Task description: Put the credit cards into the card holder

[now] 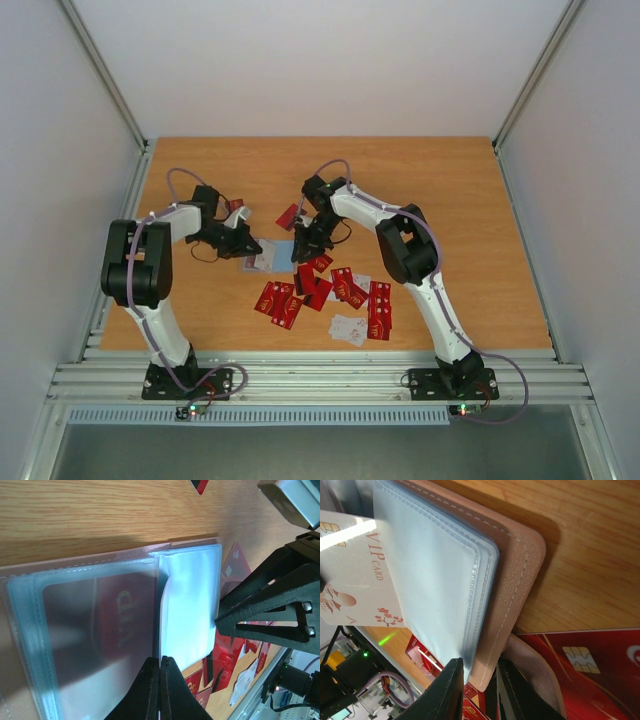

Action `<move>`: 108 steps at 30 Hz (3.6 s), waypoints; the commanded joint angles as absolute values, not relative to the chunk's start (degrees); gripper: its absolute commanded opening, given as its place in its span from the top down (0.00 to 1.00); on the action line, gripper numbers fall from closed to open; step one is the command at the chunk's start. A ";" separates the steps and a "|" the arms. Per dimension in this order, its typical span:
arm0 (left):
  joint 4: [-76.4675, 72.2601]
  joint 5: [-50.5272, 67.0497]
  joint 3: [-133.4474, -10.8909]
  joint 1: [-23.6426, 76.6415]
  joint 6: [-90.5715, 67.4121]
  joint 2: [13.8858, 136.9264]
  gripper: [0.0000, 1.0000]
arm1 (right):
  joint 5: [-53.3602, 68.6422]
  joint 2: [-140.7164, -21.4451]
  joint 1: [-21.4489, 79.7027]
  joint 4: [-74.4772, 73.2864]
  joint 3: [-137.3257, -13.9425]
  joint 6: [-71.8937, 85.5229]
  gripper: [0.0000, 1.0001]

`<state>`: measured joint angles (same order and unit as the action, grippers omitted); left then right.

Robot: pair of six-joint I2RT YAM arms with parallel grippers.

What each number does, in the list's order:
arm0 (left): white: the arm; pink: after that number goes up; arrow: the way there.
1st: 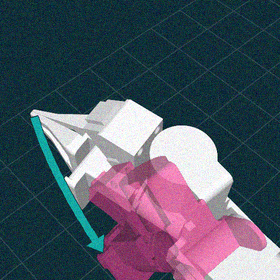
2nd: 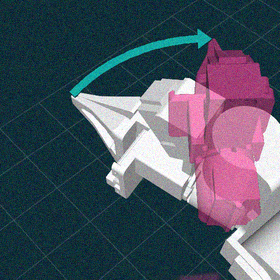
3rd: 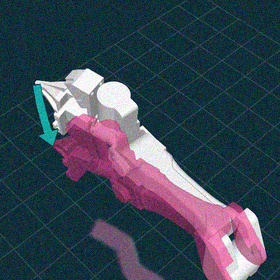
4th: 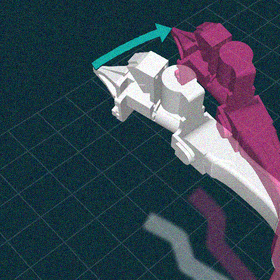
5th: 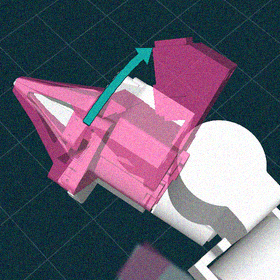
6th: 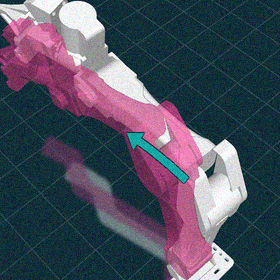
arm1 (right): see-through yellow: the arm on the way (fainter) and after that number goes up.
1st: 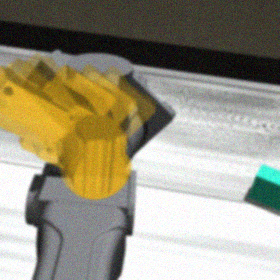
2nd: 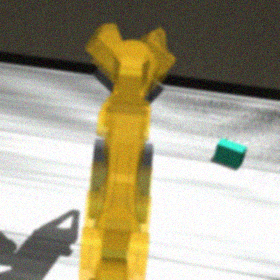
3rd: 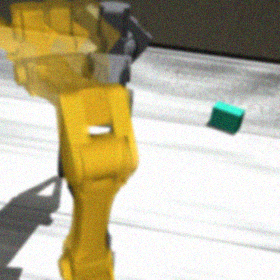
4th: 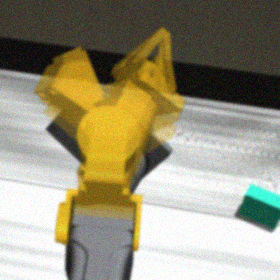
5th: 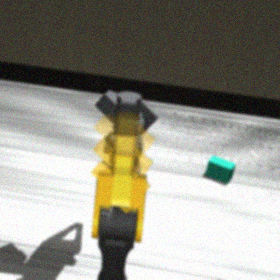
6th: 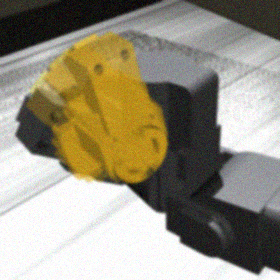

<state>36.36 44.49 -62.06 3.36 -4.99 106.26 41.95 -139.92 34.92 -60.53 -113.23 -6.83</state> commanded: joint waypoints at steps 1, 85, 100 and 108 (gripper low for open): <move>33.77 46.50 -63.41 3.86 -5.76 107.58 1.00 | 41.54 -141.50 34.71 -60.82 -114.86 -8.22 0.80; 30.92 46.79 -64.80 6.15 -10.93 113.99 1.00 | 41.91 -141.96 33.66 -58.53 -119.00 -3.91 0.88; 26.49 49.98 -63.69 7.20 -14.35 116.33 1.00 | 43.58 -143.39 33.54 -56.66 -118.79 -3.25 0.95; 28.92 48.55 -64.38 7.21 -13.71 116.35 0.92 | 44.38 -143.70 33.32 -55.66 -118.65 -2.82 0.96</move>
